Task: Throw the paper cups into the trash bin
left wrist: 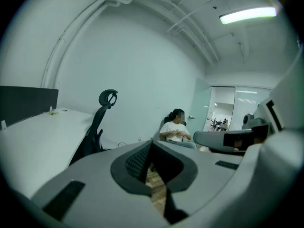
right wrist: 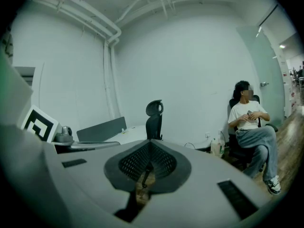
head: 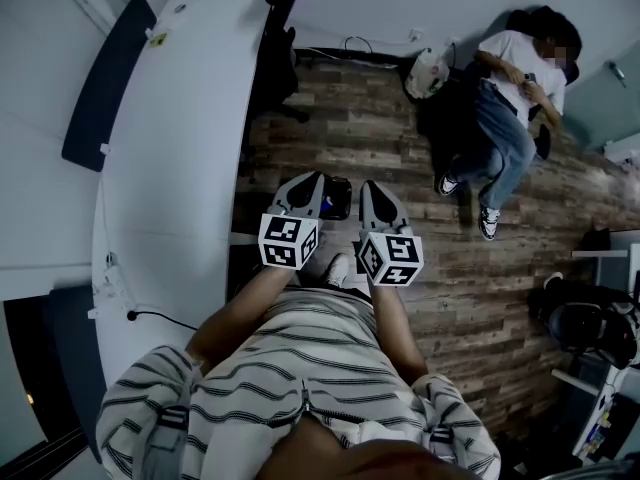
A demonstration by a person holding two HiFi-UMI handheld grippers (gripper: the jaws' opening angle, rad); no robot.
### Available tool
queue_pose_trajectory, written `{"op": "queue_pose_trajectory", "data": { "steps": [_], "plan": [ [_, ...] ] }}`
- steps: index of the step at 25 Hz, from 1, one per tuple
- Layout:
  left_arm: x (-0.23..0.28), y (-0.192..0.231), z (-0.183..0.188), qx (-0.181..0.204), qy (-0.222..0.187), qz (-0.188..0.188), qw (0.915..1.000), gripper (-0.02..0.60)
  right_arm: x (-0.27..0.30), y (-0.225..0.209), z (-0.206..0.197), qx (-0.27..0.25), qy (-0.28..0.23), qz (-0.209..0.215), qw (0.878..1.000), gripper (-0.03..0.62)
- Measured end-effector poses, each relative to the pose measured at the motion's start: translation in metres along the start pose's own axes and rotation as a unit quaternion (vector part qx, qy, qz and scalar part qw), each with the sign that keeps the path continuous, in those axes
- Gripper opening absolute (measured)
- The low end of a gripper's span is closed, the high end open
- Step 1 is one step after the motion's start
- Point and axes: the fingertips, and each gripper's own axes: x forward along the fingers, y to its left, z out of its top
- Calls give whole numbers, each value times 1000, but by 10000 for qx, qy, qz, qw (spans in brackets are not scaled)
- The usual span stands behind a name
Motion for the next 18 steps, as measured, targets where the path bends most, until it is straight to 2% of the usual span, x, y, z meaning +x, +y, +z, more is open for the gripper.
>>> {"op": "queue_pose_trajectory", "data": {
  "steps": [18],
  "plan": [
    [2, -24, 30, 347, -453, -184, 9982, 25, -10, -11, 30, -261, -468, 26, 9986, 11]
  ]
}}
